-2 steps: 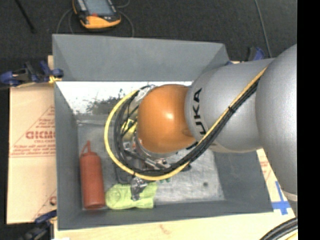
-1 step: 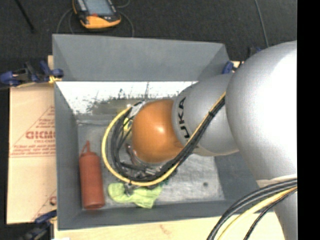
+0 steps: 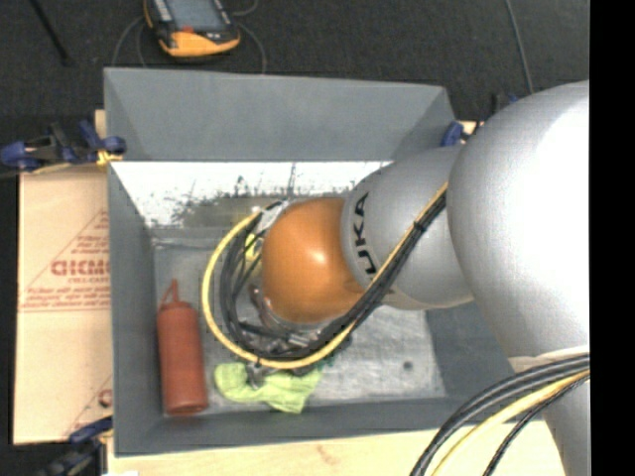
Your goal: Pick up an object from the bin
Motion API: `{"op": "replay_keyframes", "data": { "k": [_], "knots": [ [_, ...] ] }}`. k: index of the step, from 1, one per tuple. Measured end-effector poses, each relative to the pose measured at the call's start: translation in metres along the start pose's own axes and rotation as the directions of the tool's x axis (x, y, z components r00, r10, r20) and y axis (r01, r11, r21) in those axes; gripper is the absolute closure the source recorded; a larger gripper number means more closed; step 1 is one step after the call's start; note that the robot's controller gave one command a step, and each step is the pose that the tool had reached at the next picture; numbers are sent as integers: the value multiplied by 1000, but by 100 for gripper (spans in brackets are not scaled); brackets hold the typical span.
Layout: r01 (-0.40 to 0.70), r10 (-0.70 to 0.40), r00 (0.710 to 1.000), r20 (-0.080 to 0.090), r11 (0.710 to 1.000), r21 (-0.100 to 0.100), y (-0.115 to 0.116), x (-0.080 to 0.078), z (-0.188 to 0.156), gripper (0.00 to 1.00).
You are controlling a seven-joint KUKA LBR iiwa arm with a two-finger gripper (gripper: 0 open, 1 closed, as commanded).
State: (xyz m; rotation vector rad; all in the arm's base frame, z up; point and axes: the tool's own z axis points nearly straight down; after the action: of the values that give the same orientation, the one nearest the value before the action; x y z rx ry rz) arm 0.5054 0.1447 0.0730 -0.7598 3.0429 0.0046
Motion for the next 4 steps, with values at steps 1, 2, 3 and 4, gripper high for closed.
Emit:
{"op": "replay_keyframes", "data": {
  "k": [1, 2, 3, 4],
  "knots": [
    [-2, 2, 1000, -3, 1000, 1, 9, 16, -112, 100],
    [-3, 3, 1000, -3, 1000, 1, 10, 16, -112, 100],
    [-10, 10, 1000, -9, 1000, 1, 13, 20, -167, 100],
    [-106, 106, 994, 10, 994, -5, -60, -22, 0, 100]
  ]
}}
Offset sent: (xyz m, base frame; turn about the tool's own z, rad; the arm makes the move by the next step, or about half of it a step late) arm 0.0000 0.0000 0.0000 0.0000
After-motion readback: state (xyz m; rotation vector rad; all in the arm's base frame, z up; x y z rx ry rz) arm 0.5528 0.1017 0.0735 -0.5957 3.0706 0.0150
